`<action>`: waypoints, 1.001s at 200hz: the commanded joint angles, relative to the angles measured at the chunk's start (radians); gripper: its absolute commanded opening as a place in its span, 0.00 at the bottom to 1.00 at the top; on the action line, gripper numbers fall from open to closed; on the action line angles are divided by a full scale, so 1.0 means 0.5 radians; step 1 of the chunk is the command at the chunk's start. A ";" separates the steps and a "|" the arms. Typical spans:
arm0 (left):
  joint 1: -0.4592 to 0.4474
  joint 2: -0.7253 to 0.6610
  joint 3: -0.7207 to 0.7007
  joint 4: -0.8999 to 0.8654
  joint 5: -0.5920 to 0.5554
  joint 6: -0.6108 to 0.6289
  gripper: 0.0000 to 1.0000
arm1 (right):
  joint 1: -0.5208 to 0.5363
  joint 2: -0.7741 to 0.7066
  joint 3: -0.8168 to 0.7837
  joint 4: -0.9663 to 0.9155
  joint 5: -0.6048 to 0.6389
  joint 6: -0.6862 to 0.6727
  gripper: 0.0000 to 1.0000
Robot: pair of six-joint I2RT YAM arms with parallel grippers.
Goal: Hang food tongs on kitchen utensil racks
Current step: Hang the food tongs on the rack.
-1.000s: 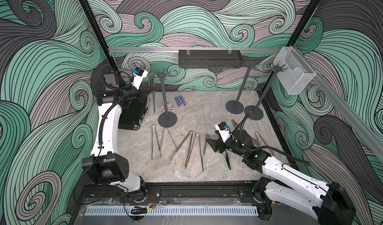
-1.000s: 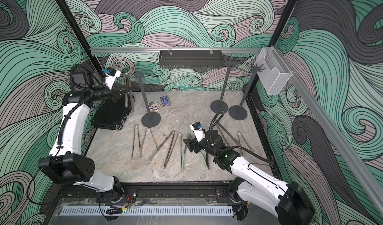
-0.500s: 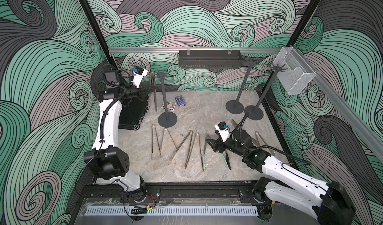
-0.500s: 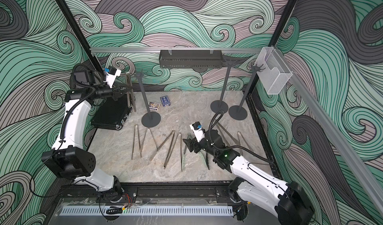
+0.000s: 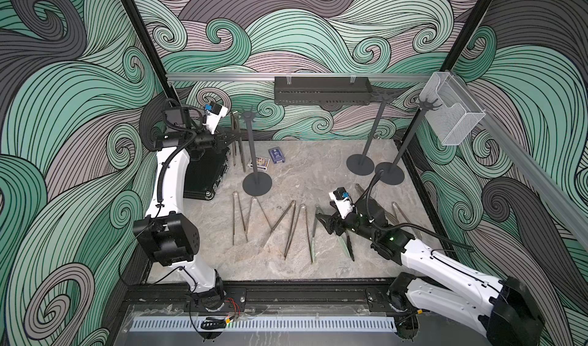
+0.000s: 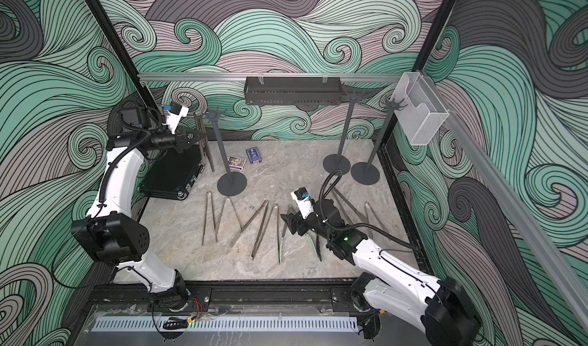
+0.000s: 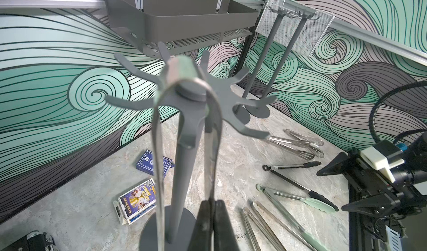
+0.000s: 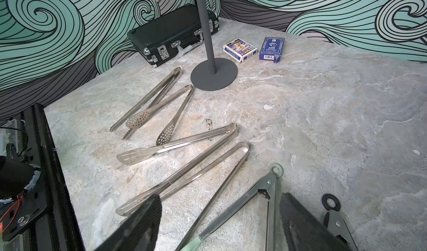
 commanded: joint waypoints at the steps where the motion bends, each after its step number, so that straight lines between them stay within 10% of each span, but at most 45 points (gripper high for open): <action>1: 0.005 0.000 0.097 -0.067 0.083 0.042 0.00 | -0.013 0.006 0.062 0.014 -0.019 -0.013 0.81; 200: -0.109 -0.021 -0.112 -0.201 -0.191 0.184 0.00 | -0.012 -0.012 0.057 0.012 -0.033 -0.004 0.81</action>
